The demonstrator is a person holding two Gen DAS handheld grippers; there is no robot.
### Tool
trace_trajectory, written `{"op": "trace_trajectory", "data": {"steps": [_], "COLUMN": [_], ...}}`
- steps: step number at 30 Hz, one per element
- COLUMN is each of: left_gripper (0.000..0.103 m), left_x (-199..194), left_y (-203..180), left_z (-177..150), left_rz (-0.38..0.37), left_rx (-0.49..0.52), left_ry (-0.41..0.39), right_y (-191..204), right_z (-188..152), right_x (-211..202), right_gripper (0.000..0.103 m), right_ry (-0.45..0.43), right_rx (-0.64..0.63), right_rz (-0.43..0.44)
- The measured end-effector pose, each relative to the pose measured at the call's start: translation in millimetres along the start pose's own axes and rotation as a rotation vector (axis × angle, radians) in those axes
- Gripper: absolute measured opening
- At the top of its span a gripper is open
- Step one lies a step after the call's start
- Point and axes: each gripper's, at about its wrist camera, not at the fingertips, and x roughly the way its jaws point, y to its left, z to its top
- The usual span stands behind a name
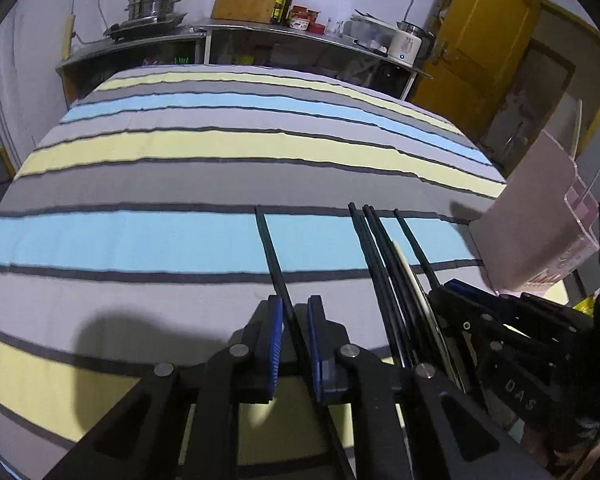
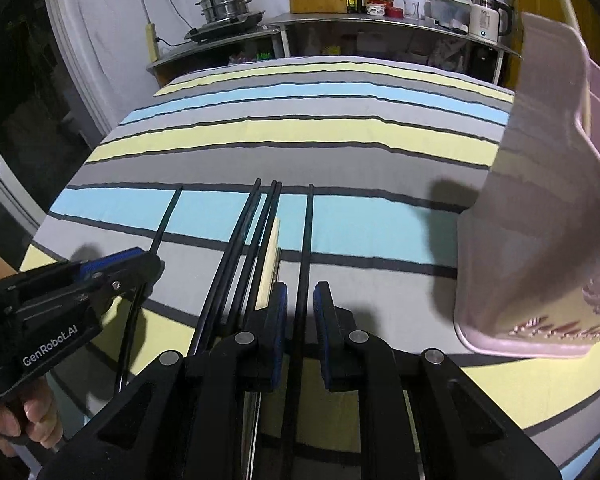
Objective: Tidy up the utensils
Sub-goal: 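Grasp one black chopstick with the left tool while the right tool grasps another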
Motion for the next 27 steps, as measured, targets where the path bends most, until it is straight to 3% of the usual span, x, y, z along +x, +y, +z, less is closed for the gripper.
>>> {"op": "trace_trajectory", "data": {"steps": [5, 12, 27], "left_gripper": [0.012, 0.007, 0.005], "left_x": [7, 3, -91], "left_y": [-3, 1, -21], "left_z": [10, 9, 10], "left_rz": [0.019, -0.014, -0.125], "left_rx": [0.007, -0.025, 0.014], "left_ry": [0.009, 0.016, -0.121], "right_y": [2, -3, -10], "right_z": [3, 3, 2], "right_x": [2, -12, -83], "right_gripper": [0.006, 0.006, 0.005], "right_ry": [0.008, -0.011, -0.132], "right_rx": [-0.01, 0.013, 0.053], "right_rz": [-0.004, 0.043, 0.092]}}
